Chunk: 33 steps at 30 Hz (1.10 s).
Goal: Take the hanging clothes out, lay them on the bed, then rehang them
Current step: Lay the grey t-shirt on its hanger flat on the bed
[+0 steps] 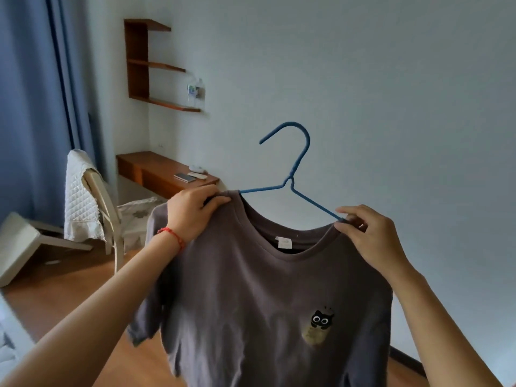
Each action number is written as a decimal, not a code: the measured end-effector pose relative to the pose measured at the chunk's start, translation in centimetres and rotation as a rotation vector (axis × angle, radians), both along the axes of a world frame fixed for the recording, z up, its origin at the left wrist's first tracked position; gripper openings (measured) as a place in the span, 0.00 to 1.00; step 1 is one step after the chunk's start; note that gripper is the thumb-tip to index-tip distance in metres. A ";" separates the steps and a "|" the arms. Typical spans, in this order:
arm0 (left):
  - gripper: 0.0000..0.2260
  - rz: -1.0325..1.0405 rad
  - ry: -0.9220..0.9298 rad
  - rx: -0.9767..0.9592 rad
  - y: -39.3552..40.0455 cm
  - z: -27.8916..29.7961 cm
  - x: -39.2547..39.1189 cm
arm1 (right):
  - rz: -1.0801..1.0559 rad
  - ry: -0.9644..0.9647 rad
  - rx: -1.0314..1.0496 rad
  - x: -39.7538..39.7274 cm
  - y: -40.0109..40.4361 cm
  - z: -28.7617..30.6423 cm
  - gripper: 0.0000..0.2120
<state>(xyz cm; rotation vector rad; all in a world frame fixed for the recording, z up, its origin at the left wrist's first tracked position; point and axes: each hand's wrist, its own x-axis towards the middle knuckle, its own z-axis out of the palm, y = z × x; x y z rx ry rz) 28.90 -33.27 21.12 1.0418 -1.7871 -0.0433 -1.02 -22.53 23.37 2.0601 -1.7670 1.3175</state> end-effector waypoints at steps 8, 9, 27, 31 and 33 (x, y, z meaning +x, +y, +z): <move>0.13 0.117 0.014 0.018 -4.7 0.7 -4.8 | 0.006 -0.012 -0.065 -7.2 -8.6 -1.2 0.07; 0.14 0.133 0.012 0.023 -5.4 0.5 -5.0 | -0.005 -0.030 -0.090 -7.6 -9.6 -1.3 0.07; 0.11 0.511 0.070 0.007 -21.9 -2.6 2.6 | 0.323 0.041 -0.215 -1.4 -36.7 -1.7 0.31; 0.18 0.602 0.089 0.012 -26.3 -2.6 9.2 | 0.390 -0.030 -0.248 4.4 -44.9 -1.3 0.26; 0.21 0.653 0.091 -0.001 -28.0 -2.5 12.5 | 0.414 -0.055 -0.255 7.7 -48.5 -1.3 0.21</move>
